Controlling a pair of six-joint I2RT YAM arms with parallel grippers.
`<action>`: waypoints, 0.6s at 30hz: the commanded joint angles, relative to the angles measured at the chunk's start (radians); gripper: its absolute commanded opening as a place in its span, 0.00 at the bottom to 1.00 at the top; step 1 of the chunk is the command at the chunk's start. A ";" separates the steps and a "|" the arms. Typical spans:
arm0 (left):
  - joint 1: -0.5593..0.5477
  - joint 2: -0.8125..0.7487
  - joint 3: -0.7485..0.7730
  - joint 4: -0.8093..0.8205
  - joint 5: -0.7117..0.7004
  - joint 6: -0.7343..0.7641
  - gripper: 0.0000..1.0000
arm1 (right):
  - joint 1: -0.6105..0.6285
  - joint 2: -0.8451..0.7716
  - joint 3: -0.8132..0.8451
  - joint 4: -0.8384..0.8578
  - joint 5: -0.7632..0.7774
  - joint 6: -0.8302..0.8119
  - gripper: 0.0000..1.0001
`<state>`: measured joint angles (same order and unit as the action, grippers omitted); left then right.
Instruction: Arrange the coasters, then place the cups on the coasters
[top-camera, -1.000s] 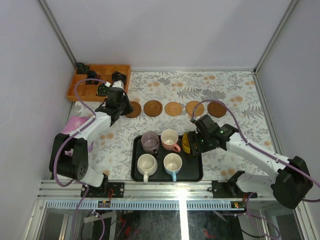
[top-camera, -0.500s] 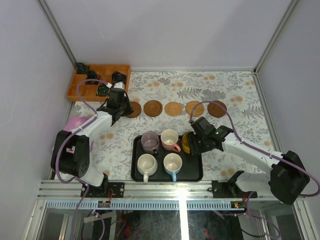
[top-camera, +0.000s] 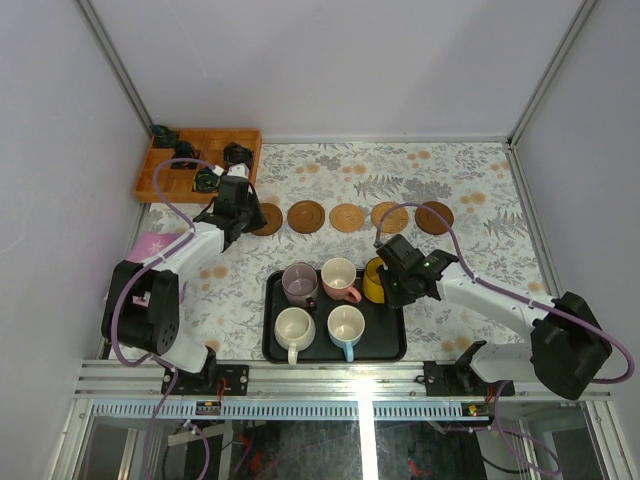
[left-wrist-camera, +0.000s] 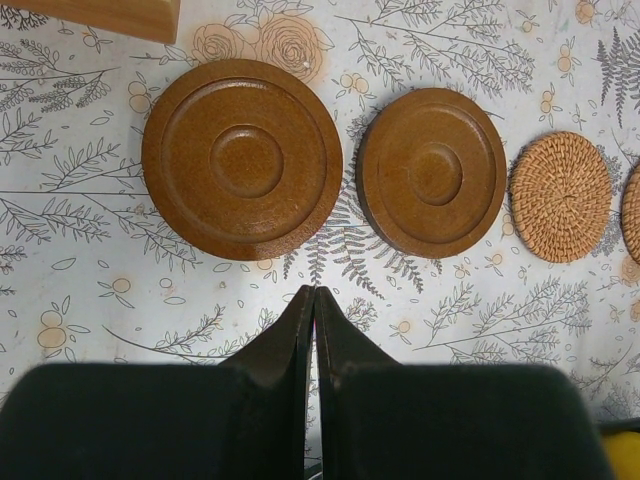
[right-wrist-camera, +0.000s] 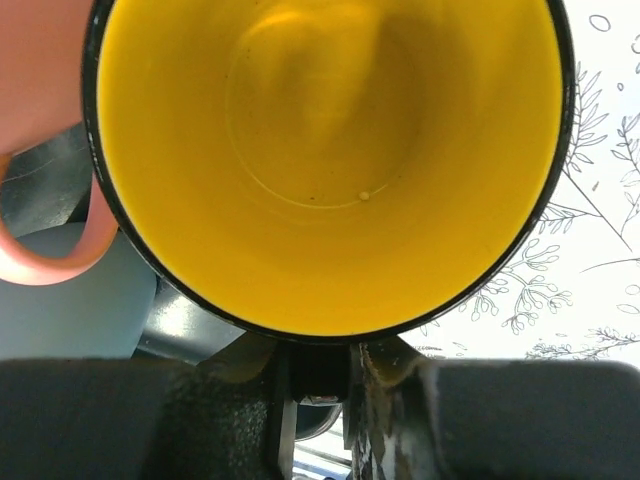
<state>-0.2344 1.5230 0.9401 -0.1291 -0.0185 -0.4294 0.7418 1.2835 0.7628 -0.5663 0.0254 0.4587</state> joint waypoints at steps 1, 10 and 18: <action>0.004 0.016 0.012 0.018 -0.016 0.019 0.00 | -0.001 -0.007 0.075 0.003 0.088 0.007 0.00; 0.004 0.013 0.020 0.033 -0.016 0.020 0.00 | -0.001 -0.039 0.248 -0.051 0.357 -0.015 0.00; 0.004 0.016 0.025 0.057 -0.013 0.022 0.00 | -0.170 0.054 0.308 0.154 0.506 -0.184 0.00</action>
<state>-0.2344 1.5288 0.9401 -0.1268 -0.0189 -0.4290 0.6895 1.2995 1.0142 -0.6025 0.4072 0.3782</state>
